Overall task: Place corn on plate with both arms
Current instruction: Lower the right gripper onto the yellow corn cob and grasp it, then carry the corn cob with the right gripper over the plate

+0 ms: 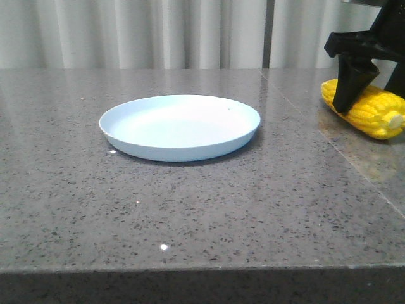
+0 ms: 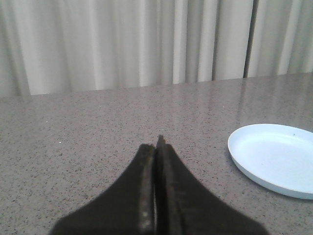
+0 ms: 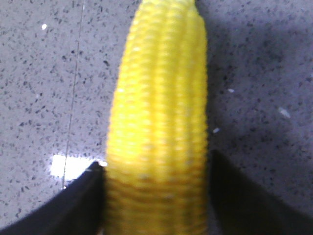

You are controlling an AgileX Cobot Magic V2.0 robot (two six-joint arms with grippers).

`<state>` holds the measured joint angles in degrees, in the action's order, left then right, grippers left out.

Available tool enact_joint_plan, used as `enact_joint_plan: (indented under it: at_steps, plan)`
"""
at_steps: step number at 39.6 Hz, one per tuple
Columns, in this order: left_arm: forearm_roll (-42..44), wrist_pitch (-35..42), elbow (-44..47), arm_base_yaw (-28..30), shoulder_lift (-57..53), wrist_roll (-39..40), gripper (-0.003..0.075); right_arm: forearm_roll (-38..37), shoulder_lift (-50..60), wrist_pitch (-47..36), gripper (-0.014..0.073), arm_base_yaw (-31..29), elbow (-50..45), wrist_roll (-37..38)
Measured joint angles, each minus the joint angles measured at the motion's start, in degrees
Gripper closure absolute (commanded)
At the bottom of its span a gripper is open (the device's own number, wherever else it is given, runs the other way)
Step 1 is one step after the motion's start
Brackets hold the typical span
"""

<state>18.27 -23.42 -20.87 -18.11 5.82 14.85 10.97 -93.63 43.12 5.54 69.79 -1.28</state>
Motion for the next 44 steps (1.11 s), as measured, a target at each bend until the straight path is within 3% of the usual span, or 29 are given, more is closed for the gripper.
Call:
enact_joint_plan:
  at_steps: [4,16,25,35,44]
  plan:
    - [0.00,0.00,0.00,0.00,0.00,0.00,0.0741,0.00,0.13,0.08,0.0466,0.00,0.09,0.00]
    - [0.00,0.00,0.00,0.00,0.00,0.00,0.0741,0.72,7.47,2.05,0.0466,1.68,0.54,2.58]
    - [0.00,0.00,0.00,0.00,0.00,0.00,0.0741,-7.72,9.34,5.18,0.0466,14.09,5.77,15.70]
    - [0.00,0.00,0.00,0.00,0.00,0.00,0.0741,-12.22,2.18,5.42,0.0466,28.27,13.23,29.36]
    - [0.00,0.00,0.00,0.00,0.00,0.00,0.0741,-12.44,-5.59,3.99,0.0463,32.17,16.10,35.59]
